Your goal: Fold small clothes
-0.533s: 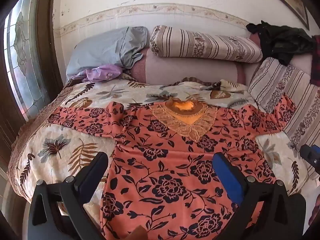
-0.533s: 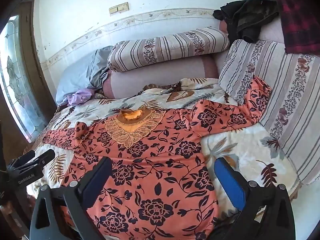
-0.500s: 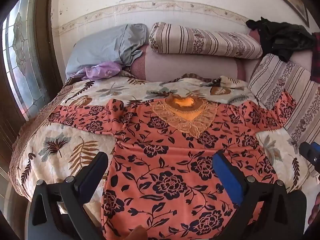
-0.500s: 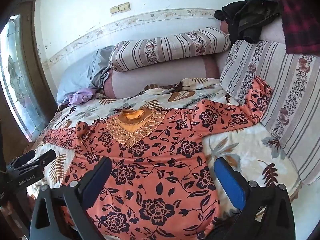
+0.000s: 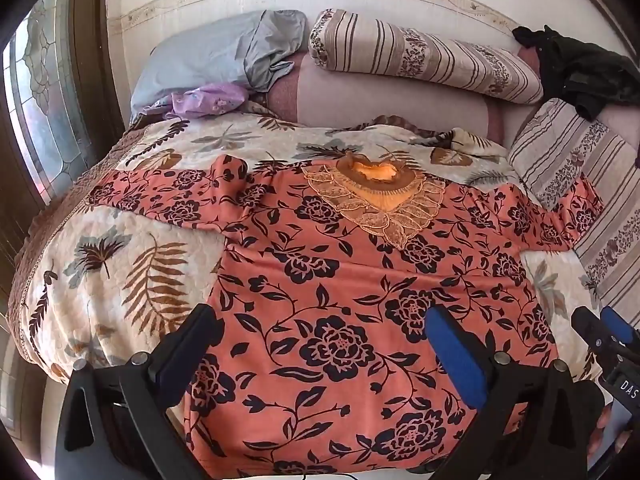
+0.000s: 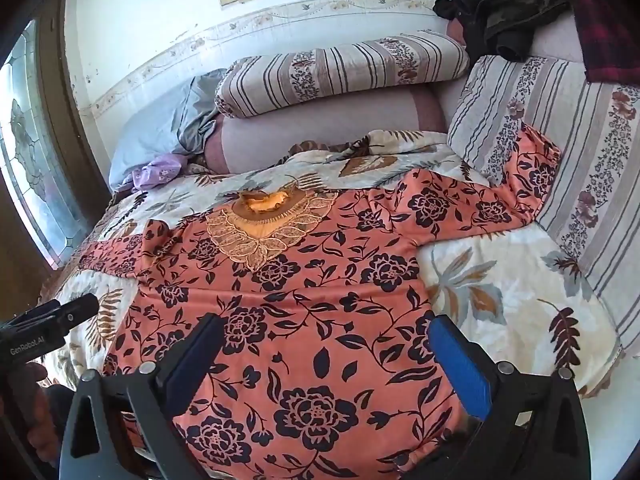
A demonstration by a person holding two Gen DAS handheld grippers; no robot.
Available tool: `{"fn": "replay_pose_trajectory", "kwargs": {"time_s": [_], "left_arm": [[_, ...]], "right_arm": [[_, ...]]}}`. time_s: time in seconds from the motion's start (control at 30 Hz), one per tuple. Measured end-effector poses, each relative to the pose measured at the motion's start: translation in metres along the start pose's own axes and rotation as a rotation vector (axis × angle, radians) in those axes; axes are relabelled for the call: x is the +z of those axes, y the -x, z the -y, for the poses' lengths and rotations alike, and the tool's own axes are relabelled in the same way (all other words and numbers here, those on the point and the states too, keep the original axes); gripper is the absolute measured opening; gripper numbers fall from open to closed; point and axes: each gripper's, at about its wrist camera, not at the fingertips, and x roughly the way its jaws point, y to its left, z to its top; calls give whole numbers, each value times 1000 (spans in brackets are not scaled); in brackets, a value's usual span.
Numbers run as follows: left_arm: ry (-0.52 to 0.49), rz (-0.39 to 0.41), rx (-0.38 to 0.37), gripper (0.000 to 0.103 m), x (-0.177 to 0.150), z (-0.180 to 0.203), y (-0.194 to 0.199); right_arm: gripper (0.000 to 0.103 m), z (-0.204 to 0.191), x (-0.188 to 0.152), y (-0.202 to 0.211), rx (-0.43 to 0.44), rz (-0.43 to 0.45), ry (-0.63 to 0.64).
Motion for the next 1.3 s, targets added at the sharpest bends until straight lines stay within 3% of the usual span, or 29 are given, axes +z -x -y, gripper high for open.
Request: {"fn": "replay_pose_trajectory", "kwargs": {"time_s": [0.27,0.53,0.8,1.3], "left_arm": [[-16,-35,-16,103,-6,7,-28],[-30,7,-18,103,-1,6,-55],[-116,61,29,103,-6,2,-96],[-38,96,-4,103,-10,-13,-108]], "right_arm": [[103,1,7,-25,-35,2,39],[103,-3,14,-61,-49,24,81],[103,4,0,-96,-54,9,63],[103,0,-3,-103,-102,53,79]]}}
